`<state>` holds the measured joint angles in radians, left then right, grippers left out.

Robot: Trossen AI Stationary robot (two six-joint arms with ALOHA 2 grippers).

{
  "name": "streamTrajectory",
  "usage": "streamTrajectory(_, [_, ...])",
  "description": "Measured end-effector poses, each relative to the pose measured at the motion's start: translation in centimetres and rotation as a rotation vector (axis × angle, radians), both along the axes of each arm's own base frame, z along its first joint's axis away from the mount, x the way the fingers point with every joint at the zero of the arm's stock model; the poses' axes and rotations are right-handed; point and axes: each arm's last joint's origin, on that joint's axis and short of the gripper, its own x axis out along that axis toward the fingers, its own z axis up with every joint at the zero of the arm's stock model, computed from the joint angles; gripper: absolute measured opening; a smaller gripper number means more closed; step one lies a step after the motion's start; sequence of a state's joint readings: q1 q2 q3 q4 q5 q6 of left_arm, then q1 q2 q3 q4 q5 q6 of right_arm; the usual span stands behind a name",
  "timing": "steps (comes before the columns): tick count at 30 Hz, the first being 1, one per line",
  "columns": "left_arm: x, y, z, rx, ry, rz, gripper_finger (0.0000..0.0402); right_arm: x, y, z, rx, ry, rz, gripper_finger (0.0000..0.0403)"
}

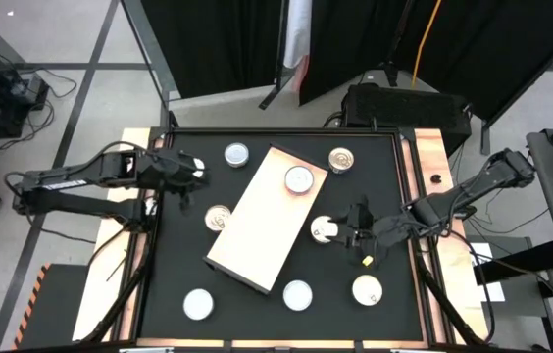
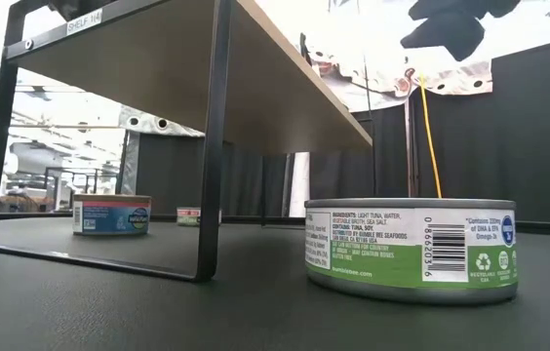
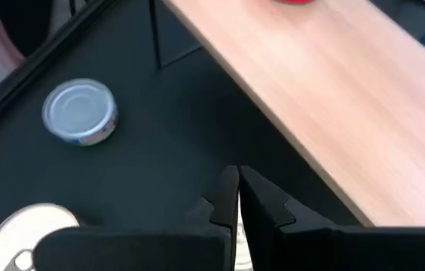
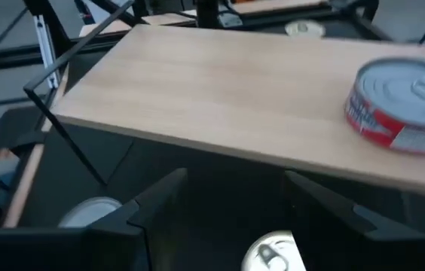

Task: Stack canned seafood by type on shelf
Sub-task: Put the green tuna can on the shelf

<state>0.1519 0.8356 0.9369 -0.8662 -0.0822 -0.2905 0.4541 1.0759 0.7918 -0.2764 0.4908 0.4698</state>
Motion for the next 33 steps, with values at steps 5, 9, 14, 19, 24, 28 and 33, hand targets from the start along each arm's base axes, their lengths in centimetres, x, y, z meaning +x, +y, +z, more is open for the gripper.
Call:
streamTrajectory(5, [0.5,0.4,0.5,0.116,-0.072,0.089,0.0018,0.2,1.5,-1.0,0.047,0.033,0.012,0.021])
streamTrajectory(9, [1.5,1.2,0.5,0.176,-0.077,0.126,0.0018,0.8,2.2,-1.9,0.066,0.056,0.002,0.021])
streamTrajectory(14, [2.6,3.5,0.2,0.213,-0.049,0.2,0.0018,1.3,2.5,-2.8,0.089,0.09,-0.026,0.021])
streamTrajectory(19, [3.0,7.3,0.5,0.172,-0.085,0.16,0.0018,1.6,2.7,-3.4,0.063,0.112,-0.019,0.021])
streamTrajectory(24, [2.9,11.5,-0.6,0.125,-0.075,0.098,0.0018,1.6,2.7,-3.6,0.019,0.132,0.001,0.021])
streamTrajectory(28, [2.8,14.3,-2.6,0.084,0.001,0.117,0.0018,1.6,2.7,-3.6,0.019,0.131,0.002,0.021])
streamTrajectory(33, [3.1,16.7,-4.0,0.15,0.078,0.227,0.0018,1.4,2.6,-3.6,0.011,0.142,0.005,0.021])
